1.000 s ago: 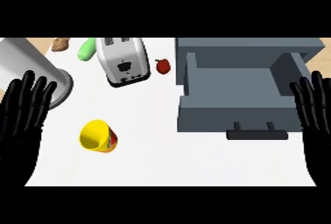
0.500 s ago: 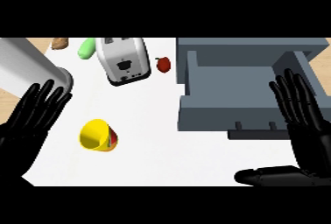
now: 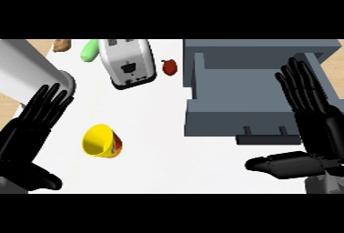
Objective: Pick up the cup, place it into the drawer and close the drawer
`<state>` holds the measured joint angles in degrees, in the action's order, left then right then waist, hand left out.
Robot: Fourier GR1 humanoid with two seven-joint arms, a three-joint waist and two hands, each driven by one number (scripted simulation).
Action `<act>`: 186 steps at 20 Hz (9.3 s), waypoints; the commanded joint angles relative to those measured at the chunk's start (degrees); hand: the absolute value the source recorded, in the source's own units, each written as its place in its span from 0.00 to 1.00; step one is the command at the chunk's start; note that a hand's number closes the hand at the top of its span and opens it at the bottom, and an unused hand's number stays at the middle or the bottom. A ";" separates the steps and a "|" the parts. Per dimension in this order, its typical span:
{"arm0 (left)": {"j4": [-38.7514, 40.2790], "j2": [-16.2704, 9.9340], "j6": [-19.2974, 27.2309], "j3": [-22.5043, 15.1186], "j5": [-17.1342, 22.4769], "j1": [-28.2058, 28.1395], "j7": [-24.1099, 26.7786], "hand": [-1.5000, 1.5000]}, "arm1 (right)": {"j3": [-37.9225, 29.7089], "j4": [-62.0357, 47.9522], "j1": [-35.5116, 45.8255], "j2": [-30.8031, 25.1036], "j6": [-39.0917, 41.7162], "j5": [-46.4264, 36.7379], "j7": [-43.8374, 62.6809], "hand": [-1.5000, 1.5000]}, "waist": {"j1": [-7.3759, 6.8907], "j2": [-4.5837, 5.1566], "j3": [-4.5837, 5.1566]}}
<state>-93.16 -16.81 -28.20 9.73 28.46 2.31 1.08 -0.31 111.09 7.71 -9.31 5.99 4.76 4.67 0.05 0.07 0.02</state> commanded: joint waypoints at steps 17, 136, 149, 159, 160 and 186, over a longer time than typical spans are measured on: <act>47.28 0.34 -2.33 0.69 -26.01 9.57 34.24 0.00 | -3.99 -1.07 7.76 -1.76 1.52 1.23 4.16 0.00 | 0.44 0.08 0.06; 70.17 16.81 40.43 -24.82 0.84 69.25 22.58 0.00 | 3.26 -9.67 16.32 -1.52 21.15 13.66 0.61 1.00 | 11.86 2.97 0.00; 72.08 16.81 46.13 -23.81 7.41 70.63 27.06 0.00 | 11.67 -8.02 11.87 -15.55 29.49 -7.74 3.81 0.00 | 4.70 1.01 -0.11; 67.92 16.00 39.78 -21.69 8.92 62.97 32.33 0.00 | 20.90 -32.82 11.82 -9.48 17.49 -29.11 -6.11 0.00 | -1.75 0.63 -0.08; 67.37 13.90 39.02 -21.16 9.37 64.29 29.37 0.00 | 20.34 -36.71 14.37 -9.98 18.05 -29.51 -8.23 0.00 | -2.17 0.57 -0.09; 52.48 6.38 29.74 -23.16 9.85 47.94 27.11 0.00 | -0.37 -81.97 45.76 -14.92 4.58 -27.24 -24.42 1.00 | -11.17 2.03 -0.29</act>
<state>-39.31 -9.74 2.58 -13.35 38.04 51.13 28.66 4.97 32.99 43.80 -19.21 15.63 -23.22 -24.35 -8.87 1.23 -0.51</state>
